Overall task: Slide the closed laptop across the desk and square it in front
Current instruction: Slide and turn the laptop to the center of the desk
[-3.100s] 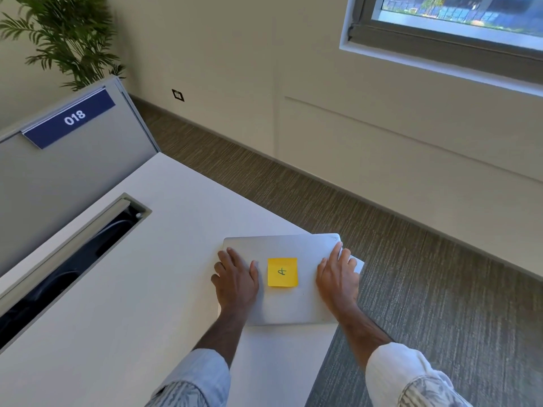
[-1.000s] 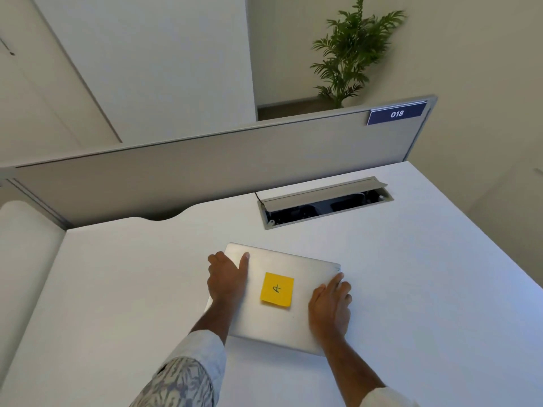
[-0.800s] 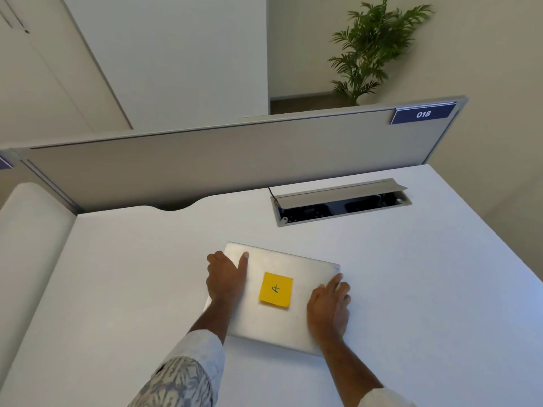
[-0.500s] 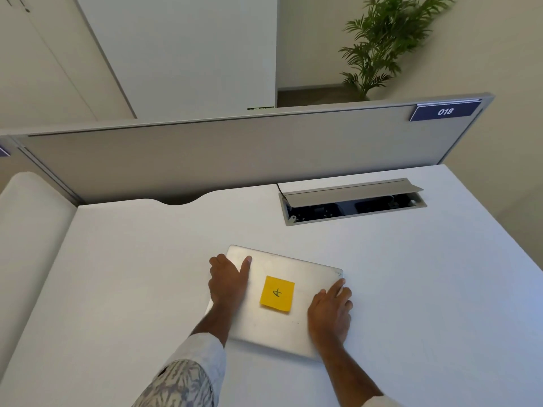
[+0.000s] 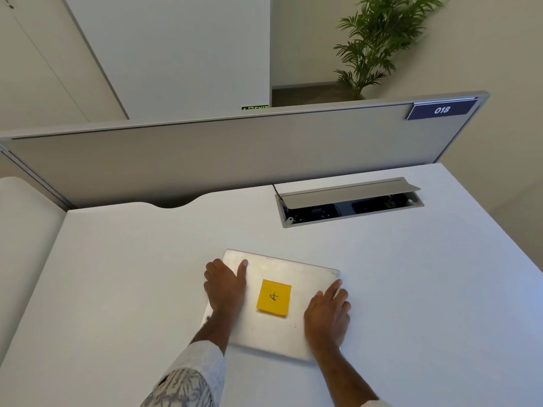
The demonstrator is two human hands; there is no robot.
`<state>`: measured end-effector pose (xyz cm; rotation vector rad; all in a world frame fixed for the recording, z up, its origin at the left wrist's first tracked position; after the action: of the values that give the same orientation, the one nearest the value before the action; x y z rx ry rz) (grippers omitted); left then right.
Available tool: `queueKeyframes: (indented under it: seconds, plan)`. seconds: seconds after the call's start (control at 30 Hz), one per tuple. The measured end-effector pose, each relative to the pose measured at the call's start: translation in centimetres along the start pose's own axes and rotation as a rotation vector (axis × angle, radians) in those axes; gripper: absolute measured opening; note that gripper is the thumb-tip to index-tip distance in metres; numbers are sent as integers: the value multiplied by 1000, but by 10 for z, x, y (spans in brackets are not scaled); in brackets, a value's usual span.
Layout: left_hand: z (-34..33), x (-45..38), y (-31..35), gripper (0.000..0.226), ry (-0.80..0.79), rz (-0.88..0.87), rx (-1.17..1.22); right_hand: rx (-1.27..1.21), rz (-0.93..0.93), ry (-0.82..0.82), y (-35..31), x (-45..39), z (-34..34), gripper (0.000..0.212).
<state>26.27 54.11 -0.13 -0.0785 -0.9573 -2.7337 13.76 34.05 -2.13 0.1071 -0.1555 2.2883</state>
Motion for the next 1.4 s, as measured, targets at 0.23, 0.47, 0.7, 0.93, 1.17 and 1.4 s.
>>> queueKeyframes:
  seconds: [0.23, 0.47, 0.7, 0.93, 1.17, 1.4]
  plan:
    - [-4, -3, -2, 64, 36, -2, -95, 28, 15, 3, -2, -5, -1, 60]
    - [-7, -4, -5, 60, 71, -23, -124, 51, 15, 8, -3, -4, -3, 59]
    - [-8, -5, -10, 59, 77, -33, -136, 78, 9, -6, -4, -2, -7, 58]
    - [-6, -4, -13, 59, 86, -91, -161, 15, -15, 8, -4, -2, -10, 57]
    - [-2, 5, -26, 52, 124, -155, -158, -84, -10, 79, 5, 8, -14, 59]
    - [-3, 12, -31, 50, 160, -132, -152, -73, -4, 83, 10, 15, -14, 62]
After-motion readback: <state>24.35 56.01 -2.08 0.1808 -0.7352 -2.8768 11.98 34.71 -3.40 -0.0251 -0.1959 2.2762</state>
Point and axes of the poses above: each hand's wrist, its own x-axis away from the middle knuckle, its own z-axis out of the back of the hand, y = z × x, the point moved 3 cm from there along -x, towards the middle knuckle, and after that the axes turned 13 degrees about x, right-handed, at the moved point
